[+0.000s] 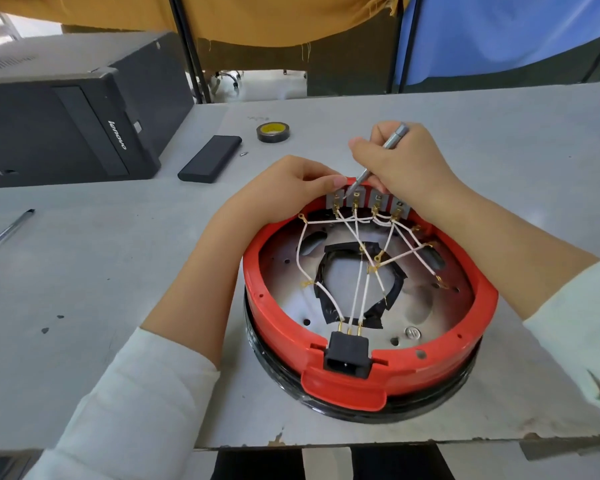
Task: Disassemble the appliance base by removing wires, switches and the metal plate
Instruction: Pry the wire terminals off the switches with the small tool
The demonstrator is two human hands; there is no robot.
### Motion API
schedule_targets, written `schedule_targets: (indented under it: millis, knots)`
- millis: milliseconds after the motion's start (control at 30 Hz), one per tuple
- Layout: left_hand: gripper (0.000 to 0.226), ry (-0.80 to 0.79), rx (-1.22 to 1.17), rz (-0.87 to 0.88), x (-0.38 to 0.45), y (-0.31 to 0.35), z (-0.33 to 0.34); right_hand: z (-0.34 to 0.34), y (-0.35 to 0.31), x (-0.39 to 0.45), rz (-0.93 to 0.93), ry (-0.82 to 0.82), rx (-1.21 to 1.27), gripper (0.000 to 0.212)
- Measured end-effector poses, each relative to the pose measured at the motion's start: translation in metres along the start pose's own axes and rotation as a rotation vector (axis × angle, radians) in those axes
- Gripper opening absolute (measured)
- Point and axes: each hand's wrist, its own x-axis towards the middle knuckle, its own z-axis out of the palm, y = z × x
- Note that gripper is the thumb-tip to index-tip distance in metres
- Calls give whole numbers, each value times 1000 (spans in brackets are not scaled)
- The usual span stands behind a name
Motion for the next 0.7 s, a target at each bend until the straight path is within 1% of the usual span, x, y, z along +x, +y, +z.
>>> schedule_targets:
  millis: [67,133,433,500,600,700]
  knots:
    - [15,19,-42,4,-1,-1,0,0,0,-1,-21,-7,-69,35]
    - [16,35,-55,-2,-1,-1,0,0,0,-2,-41,-8,-82,34]
    - [21,50,-27,-3,-1,-2,0,6,-2,-6,-130,10,-126,40]
    - [22,57,-12,-4,-1,-1,1,7,-2,-4,-108,-1,-122,39]
    - [24,45,26,-6,-2,0,1,7,-6,6,2,-56,-97,36]
    - [25,16,47,-1,-2,1,-1,7,-10,14,83,-99,-136,33]
